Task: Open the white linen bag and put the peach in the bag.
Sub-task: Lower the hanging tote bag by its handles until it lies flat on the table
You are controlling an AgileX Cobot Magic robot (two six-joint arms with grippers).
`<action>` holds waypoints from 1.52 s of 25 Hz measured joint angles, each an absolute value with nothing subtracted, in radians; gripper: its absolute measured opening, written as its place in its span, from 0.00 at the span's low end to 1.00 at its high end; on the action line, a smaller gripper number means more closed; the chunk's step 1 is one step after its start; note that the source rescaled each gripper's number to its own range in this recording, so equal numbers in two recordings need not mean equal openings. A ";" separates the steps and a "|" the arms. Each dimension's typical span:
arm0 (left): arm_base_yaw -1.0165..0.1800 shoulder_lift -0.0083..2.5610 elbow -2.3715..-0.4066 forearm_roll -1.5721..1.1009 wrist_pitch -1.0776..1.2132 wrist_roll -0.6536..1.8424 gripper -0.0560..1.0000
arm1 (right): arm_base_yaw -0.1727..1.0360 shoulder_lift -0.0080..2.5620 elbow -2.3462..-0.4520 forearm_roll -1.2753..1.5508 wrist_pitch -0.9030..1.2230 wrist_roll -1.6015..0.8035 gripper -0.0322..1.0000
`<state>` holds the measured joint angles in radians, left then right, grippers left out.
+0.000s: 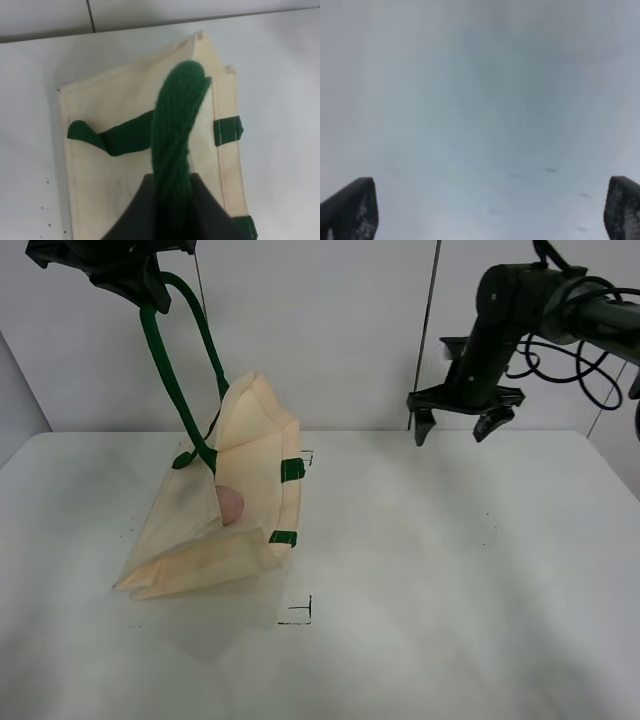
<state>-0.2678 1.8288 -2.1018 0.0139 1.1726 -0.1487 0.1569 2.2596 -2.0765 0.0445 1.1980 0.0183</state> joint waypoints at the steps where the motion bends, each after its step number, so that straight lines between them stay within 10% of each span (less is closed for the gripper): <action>1: -0.268 1.829 -2.102 0.014 1.173 -0.149 0.05 | 0.135 2.260 -2.076 0.042 1.205 0.018 1.00; 12: -0.268 1.829 -2.102 0.014 1.173 -0.149 0.05 | 0.107 2.206 -2.005 0.057 1.209 0.019 1.00; 38: -0.268 1.829 -2.102 0.000 1.173 -0.149 0.05 | 0.107 0.648 -0.612 0.019 1.075 0.018 1.00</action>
